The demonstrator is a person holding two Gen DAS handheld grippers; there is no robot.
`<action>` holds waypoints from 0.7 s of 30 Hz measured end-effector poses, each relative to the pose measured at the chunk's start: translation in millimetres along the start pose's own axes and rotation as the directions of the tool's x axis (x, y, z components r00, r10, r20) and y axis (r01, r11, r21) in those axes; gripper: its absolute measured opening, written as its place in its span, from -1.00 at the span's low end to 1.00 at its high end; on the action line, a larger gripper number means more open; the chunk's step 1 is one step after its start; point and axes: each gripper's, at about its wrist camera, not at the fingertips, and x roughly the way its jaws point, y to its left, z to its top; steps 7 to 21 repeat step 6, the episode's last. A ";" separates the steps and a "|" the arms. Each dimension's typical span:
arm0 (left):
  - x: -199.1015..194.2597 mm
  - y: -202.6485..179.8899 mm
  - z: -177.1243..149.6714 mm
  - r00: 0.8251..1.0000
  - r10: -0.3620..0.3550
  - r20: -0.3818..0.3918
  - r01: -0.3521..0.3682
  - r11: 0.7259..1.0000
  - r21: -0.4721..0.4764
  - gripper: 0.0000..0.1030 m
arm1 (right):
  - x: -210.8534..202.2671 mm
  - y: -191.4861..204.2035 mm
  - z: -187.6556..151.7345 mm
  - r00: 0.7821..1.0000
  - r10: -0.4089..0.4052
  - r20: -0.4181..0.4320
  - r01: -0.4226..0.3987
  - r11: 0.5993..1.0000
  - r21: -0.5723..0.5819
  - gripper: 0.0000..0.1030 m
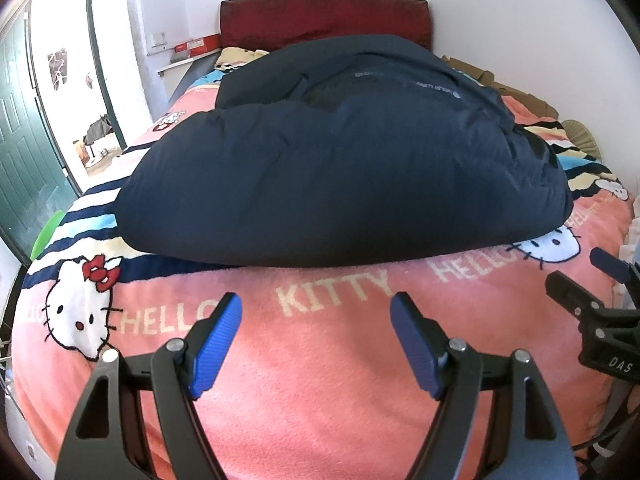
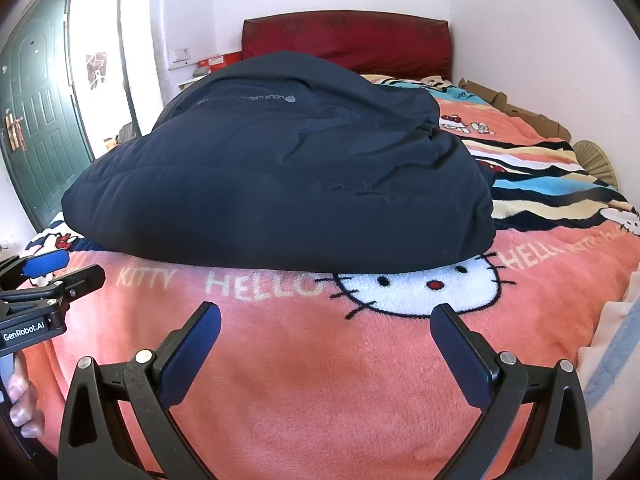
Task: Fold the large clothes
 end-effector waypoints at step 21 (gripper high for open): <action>-0.4 -0.5 -0.4 1.000 -0.002 0.003 0.002 1.000 0.007 0.47 | 0.1 -0.2 0.1 1.000 0.000 -0.001 0.000 1.000 0.000 0.99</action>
